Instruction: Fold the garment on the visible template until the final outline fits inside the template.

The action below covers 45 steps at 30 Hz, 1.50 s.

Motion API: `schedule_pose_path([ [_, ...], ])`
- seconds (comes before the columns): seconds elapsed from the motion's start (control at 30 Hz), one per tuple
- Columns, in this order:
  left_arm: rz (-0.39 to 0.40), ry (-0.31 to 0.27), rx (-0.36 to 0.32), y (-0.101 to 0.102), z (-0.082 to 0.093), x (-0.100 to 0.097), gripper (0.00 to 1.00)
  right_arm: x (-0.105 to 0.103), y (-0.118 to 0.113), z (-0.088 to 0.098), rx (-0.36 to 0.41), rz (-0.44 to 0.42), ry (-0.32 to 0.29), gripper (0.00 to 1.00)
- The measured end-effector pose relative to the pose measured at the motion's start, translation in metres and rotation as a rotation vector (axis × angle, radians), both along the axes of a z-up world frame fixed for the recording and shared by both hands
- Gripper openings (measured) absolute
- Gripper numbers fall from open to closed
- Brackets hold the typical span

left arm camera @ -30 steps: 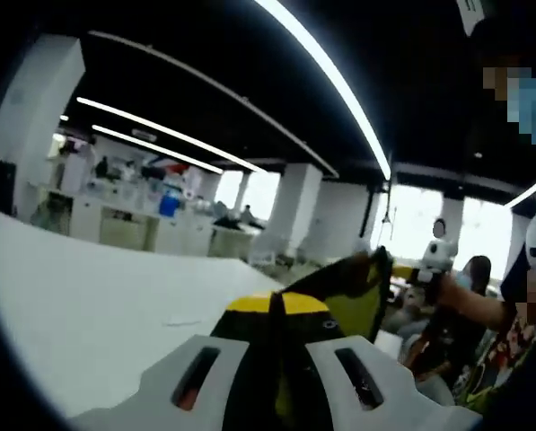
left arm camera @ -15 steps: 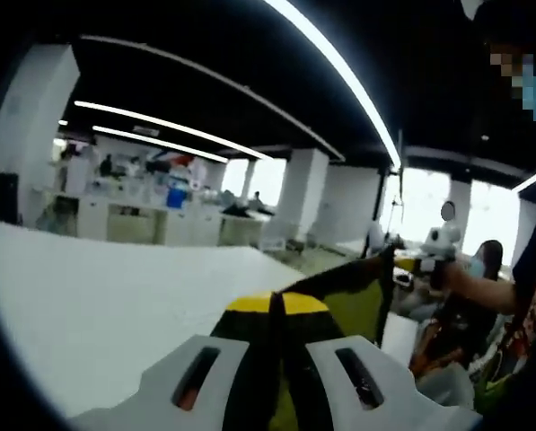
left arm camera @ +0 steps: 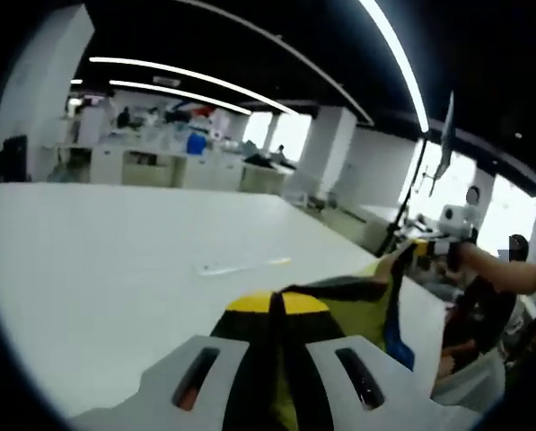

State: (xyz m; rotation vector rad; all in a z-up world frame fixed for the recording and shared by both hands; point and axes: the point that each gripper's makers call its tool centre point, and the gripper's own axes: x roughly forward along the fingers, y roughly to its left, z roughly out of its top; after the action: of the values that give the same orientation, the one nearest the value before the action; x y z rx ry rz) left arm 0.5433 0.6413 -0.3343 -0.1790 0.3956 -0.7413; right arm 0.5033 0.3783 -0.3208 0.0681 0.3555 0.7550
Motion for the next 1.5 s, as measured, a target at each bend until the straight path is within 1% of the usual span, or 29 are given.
schedule_pose_path([
  [0.03,0.004,0.006,0.011,0.001,-0.008,0.007,0.00,0.008,0.001,-0.007,-0.004,0.002,0.006,0.00],
  [0.07,0.008,0.025,0.012,0.000,-0.016,0.014,0.00,0.015,0.001,-0.016,-0.006,0.002,0.027,0.00],
  [0.1,0.008,0.033,0.010,-0.001,-0.021,0.018,0.00,0.020,0.001,-0.022,-0.005,-0.001,0.039,0.00],
  [0.17,0.010,0.054,0.019,-0.002,-0.032,0.026,0.00,0.031,-0.002,-0.041,-0.019,-0.010,0.079,0.00],
  [0.2,0.004,0.062,0.036,-0.004,-0.041,0.032,0.00,0.037,-0.003,-0.052,-0.028,-0.013,0.103,0.00],
  [0.23,0.003,0.068,0.045,-0.005,-0.047,0.036,0.00,0.040,-0.003,-0.055,-0.029,-0.012,0.107,0.00],
  [0.3,0.004,0.100,0.073,-0.005,-0.066,0.045,0.00,0.051,-0.005,-0.077,-0.033,-0.017,0.153,0.00],
  [0.33,0.008,0.114,0.081,-0.005,-0.074,0.049,0.00,0.056,-0.006,-0.084,-0.035,-0.023,0.167,0.00],
  [0.37,0.008,0.120,0.084,-0.008,-0.083,0.056,0.00,0.063,-0.008,-0.097,-0.038,-0.035,0.193,0.00],
  [0.4,0.011,0.147,0.096,-0.009,-0.095,0.061,0.00,0.070,-0.009,-0.106,-0.040,-0.042,0.208,0.00],
  [0.47,0.008,0.161,0.120,-0.011,-0.109,0.067,0.00,0.077,-0.008,-0.115,-0.038,-0.047,0.220,0.00],
  [0.53,0.010,0.174,0.124,-0.014,-0.120,0.076,0.00,0.085,-0.008,-0.126,-0.040,-0.047,0.240,0.00],
  [0.63,0.022,0.209,0.127,-0.017,-0.139,0.088,0.00,0.096,-0.012,-0.151,-0.074,-0.051,0.282,0.00],
  [0.7,0.024,0.219,0.136,-0.018,-0.149,0.094,0.00,0.101,-0.015,-0.164,-0.085,-0.062,0.307,0.00],
  [0.8,0.035,0.244,0.136,-0.020,-0.161,0.099,0.00,0.106,-0.016,-0.178,-0.087,-0.072,0.335,0.00],
  [0.9,0.037,0.255,0.147,-0.020,-0.169,0.101,0.00,0.109,-0.017,-0.188,-0.095,-0.082,0.352,0.00],
  [1.0,0.057,0.271,0.155,-0.018,-0.176,0.106,0.00,0.112,-0.020,-0.195,-0.113,-0.097,0.360,0.00],
  [1.13,0.062,0.299,0.167,-0.019,-0.186,0.108,0.00,0.114,-0.020,-0.200,-0.115,-0.108,0.370,0.00],
  [1.43,0.057,0.298,0.183,-0.021,-0.193,0.109,0.00,0.115,-0.020,-0.203,-0.123,-0.108,0.373,0.00],
  [1.5,0.045,0.285,0.197,-0.021,-0.193,0.108,0.00,0.115,-0.019,-0.203,-0.135,-0.094,0.357,0.00],
])
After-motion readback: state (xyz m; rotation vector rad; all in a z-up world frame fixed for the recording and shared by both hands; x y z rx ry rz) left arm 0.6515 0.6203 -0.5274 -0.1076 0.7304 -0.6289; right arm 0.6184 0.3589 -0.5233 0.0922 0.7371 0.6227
